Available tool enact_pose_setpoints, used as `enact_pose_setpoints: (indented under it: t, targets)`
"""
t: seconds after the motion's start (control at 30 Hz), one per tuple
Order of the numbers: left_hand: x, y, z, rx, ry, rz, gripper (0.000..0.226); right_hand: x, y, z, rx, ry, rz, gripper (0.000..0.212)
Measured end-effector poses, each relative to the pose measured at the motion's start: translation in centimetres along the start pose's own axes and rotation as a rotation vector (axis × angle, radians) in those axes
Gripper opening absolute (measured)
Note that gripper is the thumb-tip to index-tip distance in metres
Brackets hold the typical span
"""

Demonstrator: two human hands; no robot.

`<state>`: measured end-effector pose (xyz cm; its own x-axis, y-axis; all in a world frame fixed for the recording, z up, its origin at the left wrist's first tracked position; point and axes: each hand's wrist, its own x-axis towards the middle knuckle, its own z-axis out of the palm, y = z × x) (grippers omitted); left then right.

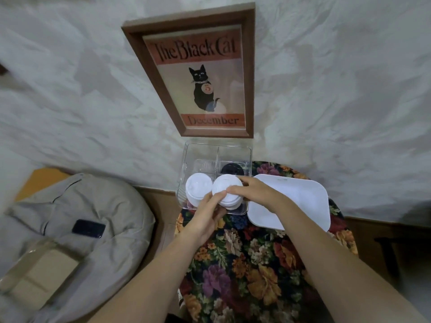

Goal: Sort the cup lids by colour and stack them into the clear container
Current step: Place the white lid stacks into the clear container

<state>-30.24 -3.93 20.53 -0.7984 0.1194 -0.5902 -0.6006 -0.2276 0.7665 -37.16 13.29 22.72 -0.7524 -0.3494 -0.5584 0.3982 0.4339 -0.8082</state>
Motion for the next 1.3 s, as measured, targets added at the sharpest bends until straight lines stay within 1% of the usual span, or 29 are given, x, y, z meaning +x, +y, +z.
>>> enact_pose_setpoints:
  t: [0.13, 0.27, 0.4, 0.43, 0.53, 0.57, 0.7, 0.8, 0.87, 1.0, 1.03, 1.17, 1.3]
  targets:
    - [0.4, 0.5, -0.2, 0.048, 0.010, 0.004, 0.048, 0.0, 0.0, -0.6, 0.006, -0.017, -0.003, 0.043]
    - [0.4, 0.3, -0.2, 0.069, 0.016, 0.051, 0.061, 0.2, 0.3, -1.1, 0.003, -0.011, -0.014, 0.046]
    - [0.5, -0.2, 0.0, 0.047, 0.035, 0.087, 0.062, 0.4, 0.1, -1.5, -0.034, -0.027, -0.027, 0.055]
    - [0.5, -0.3, 0.1, 0.038, 0.039, 0.082, 0.062, 0.6, 0.0, -1.6, -0.048, -0.037, -0.033, 0.055]
    - [0.4, -0.6, 0.1, 0.003, 0.044, 0.049, 0.069, 0.9, -0.7, -1.9, -0.091, -0.067, -0.036, 0.042]
    - [0.3, -0.7, 0.2, -0.008, 0.035, 0.033, 0.067, 1.1, -1.0, -2.0, -0.109, -0.079, -0.031, 0.041]
    - [0.5, -1.1, 0.5, -0.061, 0.033, -0.060, 0.045, 1.7, -1.4, -1.8, -0.209, -0.117, -0.014, 0.039]
    - [1.0, -1.4, 0.6, -0.089, 0.062, -0.118, 0.044, 2.3, -1.0, -1.2, -0.321, -0.133, -0.005, 0.037]
    - [1.5, -1.4, 0.7, -0.116, 0.069, -0.160, 0.042, 2.7, -0.8, -0.9, -0.390, -0.128, 0.002, 0.040]
    - [2.2, -1.2, 0.9, -0.160, 0.068, -0.216, 0.035, 3.4, -0.8, -0.6, -0.497, -0.115, 0.031, 0.057]
    - [2.3, -1.4, 0.8, -0.163, 0.063, -0.227, 0.034, 3.5, -0.8, -0.5, -0.513, -0.100, 0.042, 0.059]
    - [3.3, -1.8, 0.7, -0.115, 0.076, -0.233, 0.033, 3.8, -0.3, -0.3, -0.563, -0.006, 0.020, 0.048]
    - [4.1, -2.0, 0.8, -0.044, 0.131, -0.230, 0.030, 4.1, 0.0, -0.1, -0.662, 0.030, 0.007, 0.049]
